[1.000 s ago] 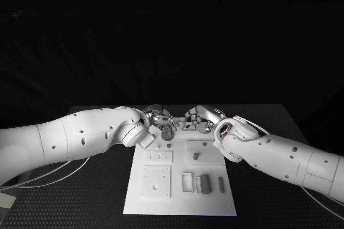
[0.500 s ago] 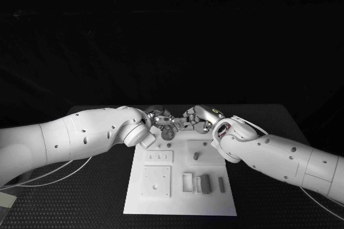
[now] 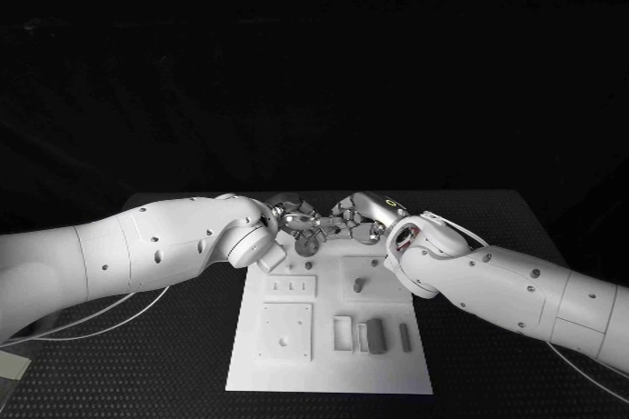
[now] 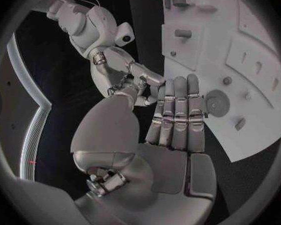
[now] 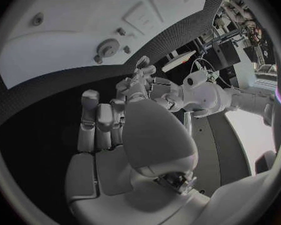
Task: Assemble the parts on the task board
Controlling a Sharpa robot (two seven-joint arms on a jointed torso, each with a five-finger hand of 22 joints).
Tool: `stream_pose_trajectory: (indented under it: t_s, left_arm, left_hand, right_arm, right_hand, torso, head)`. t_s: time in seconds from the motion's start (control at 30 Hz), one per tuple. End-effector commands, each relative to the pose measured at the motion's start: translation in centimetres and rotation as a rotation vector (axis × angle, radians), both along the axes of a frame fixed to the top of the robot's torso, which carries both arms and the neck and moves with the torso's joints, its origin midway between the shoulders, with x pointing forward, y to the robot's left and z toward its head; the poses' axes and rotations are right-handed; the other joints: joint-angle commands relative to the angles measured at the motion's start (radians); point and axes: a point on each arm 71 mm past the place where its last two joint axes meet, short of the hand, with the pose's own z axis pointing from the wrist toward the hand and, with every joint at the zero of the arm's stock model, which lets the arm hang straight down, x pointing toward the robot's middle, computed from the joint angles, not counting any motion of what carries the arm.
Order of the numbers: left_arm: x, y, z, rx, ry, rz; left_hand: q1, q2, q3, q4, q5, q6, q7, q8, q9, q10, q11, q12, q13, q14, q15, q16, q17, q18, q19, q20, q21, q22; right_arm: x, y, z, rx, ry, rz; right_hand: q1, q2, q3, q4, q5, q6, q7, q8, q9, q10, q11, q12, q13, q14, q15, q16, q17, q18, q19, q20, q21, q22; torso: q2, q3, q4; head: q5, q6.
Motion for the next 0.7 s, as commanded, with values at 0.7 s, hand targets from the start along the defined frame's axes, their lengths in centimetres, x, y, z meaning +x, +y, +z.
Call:
stream_pose_trajectory:
  t_s: [0.7]
  left_arm:
    - [0.22,0.09,0.21,-0.018,-0.023,0.030]
  left_hand:
    - [0.282,0.137,-0.042,-0.037,0.001,0.038,-0.017,0.014,0.008,0.029,-0.018,0.002,0.041,0.011,-0.010,0.025,-0.010,-0.004,0.004,-0.011,-0.001,0.034]
  right_arm:
    - [-0.26,0.39,0.04,-0.012,0.005,0.016]
  right_hand:
    - [-0.007,-0.002,0.006,0.001,0.000,0.017,0.010,-0.004,0.002,0.009,-0.001,-0.005,-0.002,0.003,-0.008,0.003,-0.002,0.030,0.000,-0.008,0.002,-0.002]
  torso:
    - [0.000,0.0003,-0.0001]
  head:
    - [-0.001,-0.001]
